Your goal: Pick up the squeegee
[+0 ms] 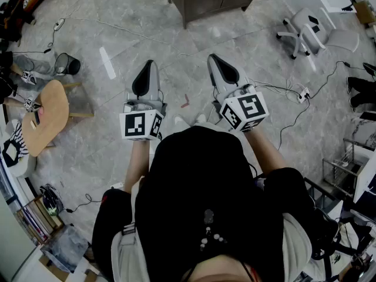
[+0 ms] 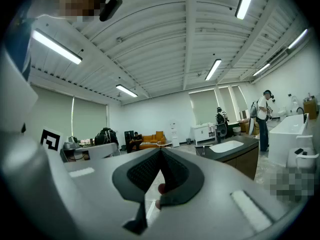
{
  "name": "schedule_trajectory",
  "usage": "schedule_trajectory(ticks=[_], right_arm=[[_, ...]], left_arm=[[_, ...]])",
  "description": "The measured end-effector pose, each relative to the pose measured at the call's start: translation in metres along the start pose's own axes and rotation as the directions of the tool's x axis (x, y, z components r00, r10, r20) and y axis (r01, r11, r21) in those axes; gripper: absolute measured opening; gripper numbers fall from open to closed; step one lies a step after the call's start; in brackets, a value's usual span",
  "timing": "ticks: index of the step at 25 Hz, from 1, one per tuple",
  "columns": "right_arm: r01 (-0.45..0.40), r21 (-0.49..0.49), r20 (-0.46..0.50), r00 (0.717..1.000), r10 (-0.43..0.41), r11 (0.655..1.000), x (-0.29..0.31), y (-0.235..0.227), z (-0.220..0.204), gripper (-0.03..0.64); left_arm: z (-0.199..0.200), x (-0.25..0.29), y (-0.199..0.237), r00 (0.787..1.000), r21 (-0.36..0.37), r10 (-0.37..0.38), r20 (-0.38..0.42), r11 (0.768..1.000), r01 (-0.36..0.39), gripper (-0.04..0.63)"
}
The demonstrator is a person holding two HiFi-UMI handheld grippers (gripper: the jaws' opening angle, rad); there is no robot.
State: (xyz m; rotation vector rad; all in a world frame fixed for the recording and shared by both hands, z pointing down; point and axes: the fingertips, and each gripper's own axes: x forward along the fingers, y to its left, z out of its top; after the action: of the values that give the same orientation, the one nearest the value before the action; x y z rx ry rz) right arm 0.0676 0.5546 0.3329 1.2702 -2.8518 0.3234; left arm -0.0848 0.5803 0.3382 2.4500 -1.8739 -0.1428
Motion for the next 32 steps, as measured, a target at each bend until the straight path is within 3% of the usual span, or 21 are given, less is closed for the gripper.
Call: schedule_trajectory(ticks=[20,32], right_arm=[[-0.002,-0.054,0.005,1.000,0.002,0.999,0.022,0.052,-0.014,0.002],[0.054,-0.020,-0.005,0.998,-0.055,0.998,0.036,0.036,-0.015,0.002]], left_arm=[[-0.005,-0.029,0.036,1.000,0.004,-0.001,0.009,1.000,0.001,0.002],[-0.005,-0.013,0.048,1.000,0.011,-0.016,0.007,1.000,0.016,0.002]])
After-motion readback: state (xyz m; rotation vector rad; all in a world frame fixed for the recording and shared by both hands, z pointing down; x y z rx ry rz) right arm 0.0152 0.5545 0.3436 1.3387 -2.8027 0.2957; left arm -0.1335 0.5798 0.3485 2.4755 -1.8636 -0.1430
